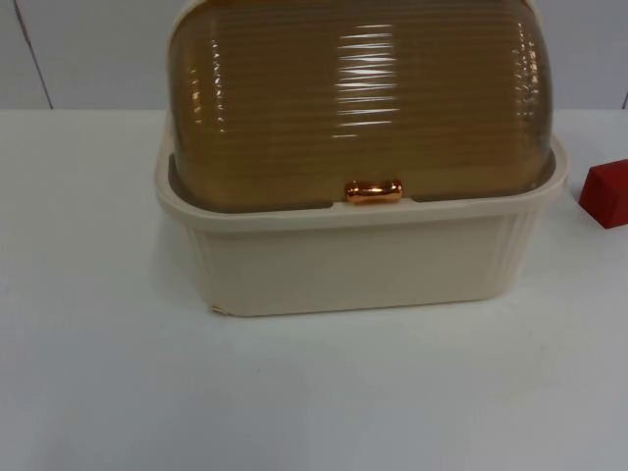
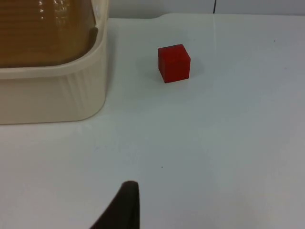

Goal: Open the box lid with the left hand, place the block into the box with the right hand, then close the box lid with the left hand.

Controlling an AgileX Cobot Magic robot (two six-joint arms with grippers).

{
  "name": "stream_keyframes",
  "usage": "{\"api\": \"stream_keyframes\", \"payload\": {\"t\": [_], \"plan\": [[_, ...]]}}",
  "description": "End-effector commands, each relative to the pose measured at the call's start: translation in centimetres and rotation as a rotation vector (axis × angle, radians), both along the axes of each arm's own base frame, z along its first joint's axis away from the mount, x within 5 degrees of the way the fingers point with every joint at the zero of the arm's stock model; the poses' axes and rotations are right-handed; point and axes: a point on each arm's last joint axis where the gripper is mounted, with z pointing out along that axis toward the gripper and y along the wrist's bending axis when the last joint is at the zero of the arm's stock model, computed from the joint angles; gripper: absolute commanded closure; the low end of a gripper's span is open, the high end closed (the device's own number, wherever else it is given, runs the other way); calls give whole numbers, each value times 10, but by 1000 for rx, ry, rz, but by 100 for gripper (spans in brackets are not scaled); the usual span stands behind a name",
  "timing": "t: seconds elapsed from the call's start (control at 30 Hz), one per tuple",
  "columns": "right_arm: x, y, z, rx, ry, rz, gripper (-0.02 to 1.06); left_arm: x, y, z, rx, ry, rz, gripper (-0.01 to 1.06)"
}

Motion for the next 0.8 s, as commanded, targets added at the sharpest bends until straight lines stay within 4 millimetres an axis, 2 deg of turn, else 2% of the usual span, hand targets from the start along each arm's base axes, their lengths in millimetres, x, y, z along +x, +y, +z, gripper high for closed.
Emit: {"api": "stream_keyframes", "payload": {"t": [0.0,0.03,0.13,0.17,0.27,0.3,0.33,0.37,0.47,0.5,0.53,0.63,0.67,0.77], "plan": [[-9,0,22,19,-79,-5,0,-3,0,6,-12,-28,14,0],[-9,0,22,19,-79,-5,0,-3,0,6,-12,-28,14,0],[-10,-7,62,-44,-130,-55,0,0,3,27,15,-46,30,0],[-10,-7,62,-44,-130,-55,0,0,3,27,15,-46,30,0],[-2,-14,108,-112,-165,-110,0,16,2,59,-6,-108,31,0],[10,-15,127,-114,-187,-133,0,24,3,71,-20,-129,40,0],[10,-15,127,-114,-187,-133,0,24,3,71,-20,-129,40,0],[18,-15,141,-105,-223,-141,0,36,2,92,-36,-172,39,0],[45,-17,169,-124,-299,-157,0,63,-1,126,-63,-172,21,0],[56,-16,175,-111,-301,-159,0,73,-2,135,-80,-164,13,0],[56,-16,175,-111,-301,-159,0,73,-2,135,-80,-164,13,0],[88,-15,177,-124,-244,-154,0,95,-5,168,-103,-226,-15,0],[88,-15,177,-124,-244,-154,0,95,-5,168,-103,-226,-15,0],[119,-13,169,-126,-166,-149,0,118,-4,183,-82,-244,-22,0]]}}
